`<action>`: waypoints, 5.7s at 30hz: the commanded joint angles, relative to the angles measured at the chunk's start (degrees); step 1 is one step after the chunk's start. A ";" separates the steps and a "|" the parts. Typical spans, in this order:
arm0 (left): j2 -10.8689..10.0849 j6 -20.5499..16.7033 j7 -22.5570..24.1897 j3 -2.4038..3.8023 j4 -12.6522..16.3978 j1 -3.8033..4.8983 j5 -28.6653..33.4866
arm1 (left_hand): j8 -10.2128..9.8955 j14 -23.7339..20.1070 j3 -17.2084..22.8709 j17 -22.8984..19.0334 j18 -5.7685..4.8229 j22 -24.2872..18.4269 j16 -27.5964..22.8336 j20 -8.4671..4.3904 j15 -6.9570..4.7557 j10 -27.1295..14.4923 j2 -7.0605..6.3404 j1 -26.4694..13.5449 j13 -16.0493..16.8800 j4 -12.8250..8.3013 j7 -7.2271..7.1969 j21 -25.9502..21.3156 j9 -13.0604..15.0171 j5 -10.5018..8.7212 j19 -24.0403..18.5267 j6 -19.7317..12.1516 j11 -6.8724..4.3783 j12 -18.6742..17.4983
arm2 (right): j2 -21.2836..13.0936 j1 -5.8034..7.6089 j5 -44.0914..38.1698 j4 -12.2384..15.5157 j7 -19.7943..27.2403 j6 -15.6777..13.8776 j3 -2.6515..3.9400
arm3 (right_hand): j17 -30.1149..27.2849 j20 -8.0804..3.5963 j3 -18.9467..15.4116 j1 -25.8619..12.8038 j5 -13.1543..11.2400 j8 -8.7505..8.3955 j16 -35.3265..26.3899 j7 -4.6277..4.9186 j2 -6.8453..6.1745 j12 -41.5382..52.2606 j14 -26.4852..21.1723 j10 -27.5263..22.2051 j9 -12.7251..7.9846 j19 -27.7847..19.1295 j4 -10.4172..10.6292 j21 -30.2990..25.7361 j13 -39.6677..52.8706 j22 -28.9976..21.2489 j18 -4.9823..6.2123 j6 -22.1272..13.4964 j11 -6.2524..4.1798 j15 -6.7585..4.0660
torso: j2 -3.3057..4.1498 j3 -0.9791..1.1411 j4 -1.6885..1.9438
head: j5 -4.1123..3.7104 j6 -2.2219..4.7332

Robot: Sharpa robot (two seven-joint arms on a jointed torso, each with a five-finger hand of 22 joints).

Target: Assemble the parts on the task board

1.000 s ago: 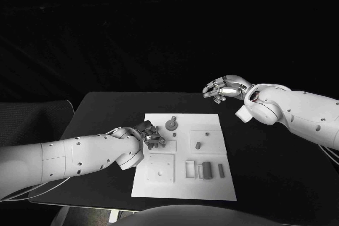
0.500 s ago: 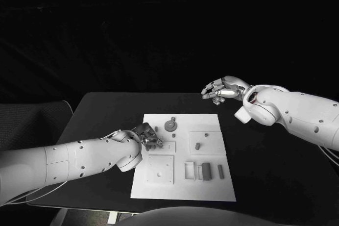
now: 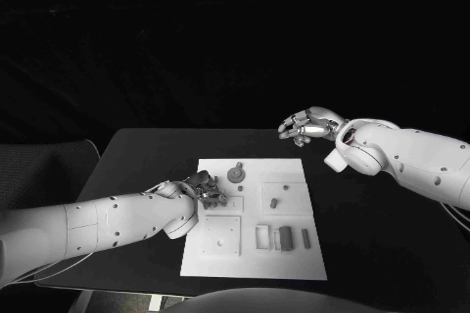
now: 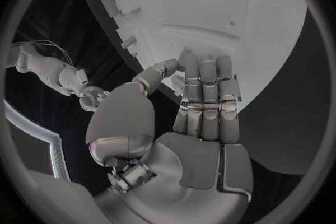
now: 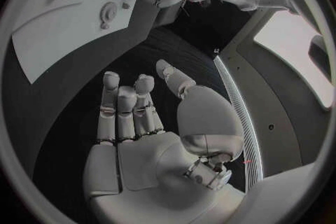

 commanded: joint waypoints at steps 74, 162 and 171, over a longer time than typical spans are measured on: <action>1.50 1.34 -3.13 0.06 -0.81 -0.03 -2.59 | 2.97 -0.64 -1.50 -5.91 1.25 2.91 12.12 -1.58 -1.76 -0.02 -2.55 1.28 1.89 4.93 -5.93 3.87 2.45 -4.99 2.36 7.77 -1.98 8.87 | -0.28 -0.18 -0.56 0.88 -0.55 0.93 -0.02 | -0.24 0.11 -0.36 0.05 -0.06 -0.63 -0.33 2.06 0.58 -0.32 -0.36 -9.42 -0.39 0.25 0.13 -0.55 -0.45 0.29 0.80 2.64 1.91 -0.10 | 0.60 -0.20 0.02 | -0.47 0.28; 2.32 0.63 -4.86 0.07 -0.98 -0.05 -4.18 | 11.56 -1.67 -1.03 -15.33 2.03 2.60 24.53 -2.55 -2.73 0.15 -3.12 -2.03 0.58 3.61 -7.66 13.27 1.90 -3.55 1.46 7.96 -3.14 18.05 | -0.34 -0.40 -0.51 1.22 -0.95 1.62 -0.06 | -0.37 0.23 -0.75 -1.57 -0.07 -1.09 -0.36 2.13 0.57 -0.28 -0.38 -9.39 -0.77 0.25 0.64 -0.73 -0.84 0.40 0.80 2.75 1.98 -0.02 | 0.69 -0.23 0.01 | -0.47 -0.08; 2.21 0.62 -4.59 0.07 -0.96 -0.04 -3.82 | 11.56 -2.23 -1.61 -16.31 2.11 2.54 24.97 -2.40 -2.60 -0.24 -4.85 -2.00 0.02 4.81 -7.51 13.17 1.59 -6.59 1.05 7.54 -3.00 18.10 | -0.33 -0.40 -0.47 1.22 -1.00 1.55 -0.06 | -0.37 0.22 -0.74 -1.61 -0.06 -1.11 -0.36 2.13 0.60 -0.27 -0.38 -9.39 -0.78 0.25 0.66 -0.73 -0.85 0.40 0.80 2.75 1.97 -0.02 | 0.69 -0.24 0.01 | -0.50 -0.04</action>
